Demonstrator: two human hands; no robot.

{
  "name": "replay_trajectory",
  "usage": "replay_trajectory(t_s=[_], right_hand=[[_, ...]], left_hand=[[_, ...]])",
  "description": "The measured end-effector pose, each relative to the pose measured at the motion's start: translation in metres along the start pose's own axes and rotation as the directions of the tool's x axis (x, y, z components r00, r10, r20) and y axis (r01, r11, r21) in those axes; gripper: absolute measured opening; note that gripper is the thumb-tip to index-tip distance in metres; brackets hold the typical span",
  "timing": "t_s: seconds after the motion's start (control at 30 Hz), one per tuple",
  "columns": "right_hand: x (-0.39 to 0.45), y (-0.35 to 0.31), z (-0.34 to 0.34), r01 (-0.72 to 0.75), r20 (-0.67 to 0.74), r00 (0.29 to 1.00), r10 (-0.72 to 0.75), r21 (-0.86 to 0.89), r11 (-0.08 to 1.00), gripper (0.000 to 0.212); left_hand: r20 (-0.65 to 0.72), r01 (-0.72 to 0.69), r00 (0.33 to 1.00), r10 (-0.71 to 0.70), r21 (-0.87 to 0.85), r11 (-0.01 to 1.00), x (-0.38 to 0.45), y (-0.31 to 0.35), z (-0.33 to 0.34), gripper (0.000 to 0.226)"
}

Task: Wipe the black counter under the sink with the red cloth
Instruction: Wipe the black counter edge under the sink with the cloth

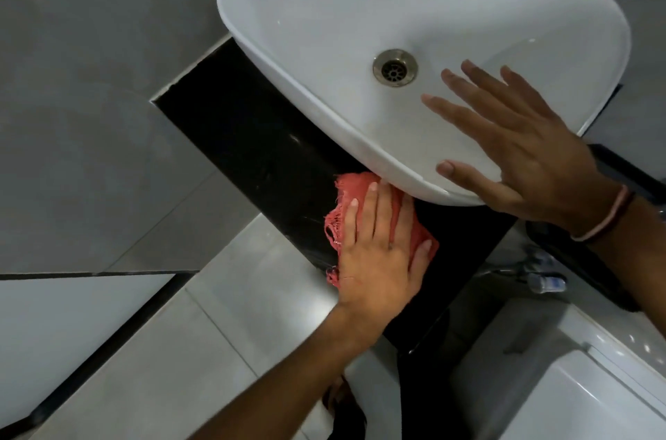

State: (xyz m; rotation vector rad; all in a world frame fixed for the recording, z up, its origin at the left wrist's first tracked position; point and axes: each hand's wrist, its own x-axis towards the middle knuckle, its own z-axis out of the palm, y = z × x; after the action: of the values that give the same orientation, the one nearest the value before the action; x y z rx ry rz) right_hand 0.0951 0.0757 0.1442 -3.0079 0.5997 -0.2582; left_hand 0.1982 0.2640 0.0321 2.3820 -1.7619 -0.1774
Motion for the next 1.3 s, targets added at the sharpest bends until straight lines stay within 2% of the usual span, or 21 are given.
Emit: replay_trajectory(t_s=[0.03,0.07,0.13,0.17,0.2,0.23,0.3,0.4,0.47,0.53,0.6,0.7,0.77,0.83,0.93,1.0,1.07,1.1,1.2,1.3], right_hand=[[0.001,-0.001,0.0,0.004,-0.003,1.0,-0.004,0.009,1.0,0.074],[0.0,0.0,0.0,0.008,-0.006,1.0,-0.008,0.014,1.0,0.075],[-0.001,0.002,0.002,0.021,-0.015,1.0,-0.02,0.019,1.0,0.076],[-0.001,0.003,0.004,0.022,-0.017,1.0,-0.022,0.028,0.999,0.077],[0.0,0.004,0.005,0.022,-0.012,1.0,-0.021,0.036,0.999,0.077],[-0.001,0.005,0.005,0.02,-0.007,1.0,-0.02,0.038,0.999,0.078],[0.002,0.007,0.008,0.023,-0.02,1.0,-0.023,0.036,0.999,0.078],[0.001,0.008,0.011,0.024,-0.03,0.999,-0.023,0.008,1.0,0.077],[0.001,0.008,0.013,0.027,-0.047,0.999,-0.027,0.008,1.0,0.076],[0.001,0.009,0.013,0.035,-0.048,0.998,-0.035,0.011,0.999,0.075],[0.002,0.008,0.011,0.039,-0.046,0.998,-0.038,0.012,0.999,0.075],[0.002,0.006,0.007,0.022,-0.025,0.999,-0.021,0.009,1.0,0.075],[0.002,0.005,0.004,0.014,-0.006,1.0,-0.014,0.001,1.0,0.076],[0.003,0.002,0.002,0.01,-0.007,1.0,-0.01,-0.004,1.0,0.076],[0.002,-0.001,0.0,0.0,0.0,1.0,0.0,-0.019,1.0,0.076],[0.002,-0.003,-0.001,-0.004,0.004,1.0,0.004,-0.03,1.0,0.075],[0.0,-0.002,-0.002,-0.017,0.001,1.0,0.017,-0.05,0.999,0.074],[0.0,-0.002,-0.001,-0.02,0.001,1.0,0.02,-0.057,0.998,0.074],[-0.004,-0.003,-0.003,-0.017,-0.019,1.0,0.016,-0.067,0.998,0.071],[-0.005,-0.008,-0.006,-0.022,-0.065,0.998,0.019,-0.045,0.999,0.069]], left_hand=[[-0.01,-0.171,0.985,0.171,0.004,0.985,-0.005,-0.018,-0.002,0.067],[-0.004,-0.355,0.935,0.355,-0.008,0.935,-0.006,-0.038,-0.004,0.066],[0.023,-0.647,0.762,0.647,-0.008,0.763,0.003,-0.086,-0.011,0.065],[0.043,-0.723,0.69,0.722,-0.002,0.691,0.013,-0.114,-0.017,0.066],[0.06,-0.751,0.659,0.75,0.002,0.66,0.028,-0.144,-0.024,0.067],[0.075,-0.74,0.672,0.737,0.021,0.672,0.045,-0.174,-0.032,0.067],[0.097,-0.635,0.772,0.628,0.092,0.767,0.081,-0.237,-0.053,0.067],[0.041,-0.364,0.931,0.362,0.089,0.927,0.116,-0.305,-0.074,0.064],[-0.073,-0.128,0.989,0.129,0.031,0.991,0.119,-0.325,-0.073,0.062],[-0.207,0.069,0.974,-0.09,-0.108,0.992,0.112,-0.322,-0.062,0.056],[-0.291,0.21,0.907,-0.304,-0.311,0.927,0.102,-0.306,-0.05,0.051],[-0.26,0.306,0.768,-0.585,-0.653,0.692,0.086,-0.266,-0.04,0.056],[-0.214,0.3,0.688,-0.694,-0.786,0.54,0.069,-0.224,-0.034,0.061],[-0.191,0.29,0.663,-0.724,-0.826,0.483,0.045,-0.173,-0.023,0.061],[-0.171,0.295,0.727,-0.665,-0.797,0.527,-0.005,-0.085,-0.003,0.06],[-0.162,0.348,0.789,-0.593,-0.678,0.648,-0.044,-0.027,0.009,0.057],[-0.162,0.356,0.866,-0.472,-0.462,0.812,-0.078,0.025,0.017,0.057],[-0.122,0.354,0.896,-0.426,-0.381,0.854,-0.091,0.043,0.021,0.058],[-0.006,0.359,0.929,-0.369,-0.22,0.907,-0.1,0.064,0.021,0.059],[0.015,0.192,0.981,-0.192,-0.025,0.981,-0.091,0.07,0.014,0.06]])
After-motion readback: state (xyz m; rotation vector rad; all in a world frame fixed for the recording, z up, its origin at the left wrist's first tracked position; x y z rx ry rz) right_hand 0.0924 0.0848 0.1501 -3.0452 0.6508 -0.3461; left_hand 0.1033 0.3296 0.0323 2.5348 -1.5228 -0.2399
